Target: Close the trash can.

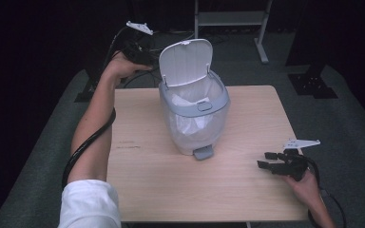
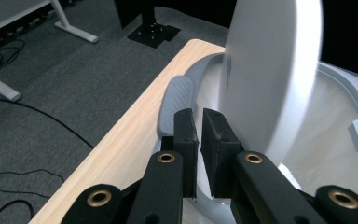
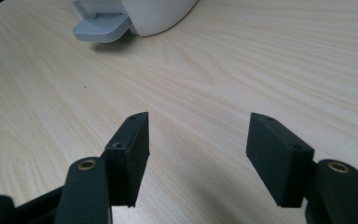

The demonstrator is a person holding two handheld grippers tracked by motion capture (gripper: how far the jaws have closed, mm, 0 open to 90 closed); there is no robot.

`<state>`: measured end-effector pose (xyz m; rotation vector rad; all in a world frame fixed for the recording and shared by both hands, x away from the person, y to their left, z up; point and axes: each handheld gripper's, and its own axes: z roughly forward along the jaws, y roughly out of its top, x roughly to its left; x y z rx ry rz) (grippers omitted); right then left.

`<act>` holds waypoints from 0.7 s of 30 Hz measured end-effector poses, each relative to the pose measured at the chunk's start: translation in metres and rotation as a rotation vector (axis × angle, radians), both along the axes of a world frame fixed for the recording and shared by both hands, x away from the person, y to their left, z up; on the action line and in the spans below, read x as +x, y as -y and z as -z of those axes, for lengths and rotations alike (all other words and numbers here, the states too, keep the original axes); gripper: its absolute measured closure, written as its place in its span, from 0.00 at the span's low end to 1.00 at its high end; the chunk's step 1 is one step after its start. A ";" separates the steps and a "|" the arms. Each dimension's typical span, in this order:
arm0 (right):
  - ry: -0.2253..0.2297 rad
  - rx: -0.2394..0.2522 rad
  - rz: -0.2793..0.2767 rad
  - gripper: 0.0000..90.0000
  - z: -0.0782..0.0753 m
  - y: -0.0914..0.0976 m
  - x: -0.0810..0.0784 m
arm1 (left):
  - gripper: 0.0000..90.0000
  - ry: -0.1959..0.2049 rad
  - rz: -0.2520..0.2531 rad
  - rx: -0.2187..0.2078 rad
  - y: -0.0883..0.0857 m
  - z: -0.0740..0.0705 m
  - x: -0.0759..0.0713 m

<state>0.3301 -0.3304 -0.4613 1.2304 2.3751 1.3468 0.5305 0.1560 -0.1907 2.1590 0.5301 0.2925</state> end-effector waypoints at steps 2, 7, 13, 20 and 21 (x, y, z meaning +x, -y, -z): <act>0.000 0.000 0.000 0.43 0.000 0.000 0.000 | 0.93 0.001 0.006 0.007 0.001 0.000 -0.001; 0.001 -0.001 -0.004 0.43 0.000 -0.001 0.000 | 0.93 0.007 0.037 0.014 0.006 -0.003 -0.007; 0.002 -0.007 -0.009 0.43 -0.001 -0.003 0.000 | 0.93 0.014 0.078 0.036 0.015 -0.007 -0.017; 0.004 -0.013 -0.017 0.43 -0.001 -0.006 -0.001 | 0.92 0.038 0.119 0.063 0.026 -0.011 -0.032; 0.004 -0.013 -0.017 0.43 -0.001 -0.006 -0.001 | 0.92 0.038 0.119 0.063 0.026 -0.011 -0.032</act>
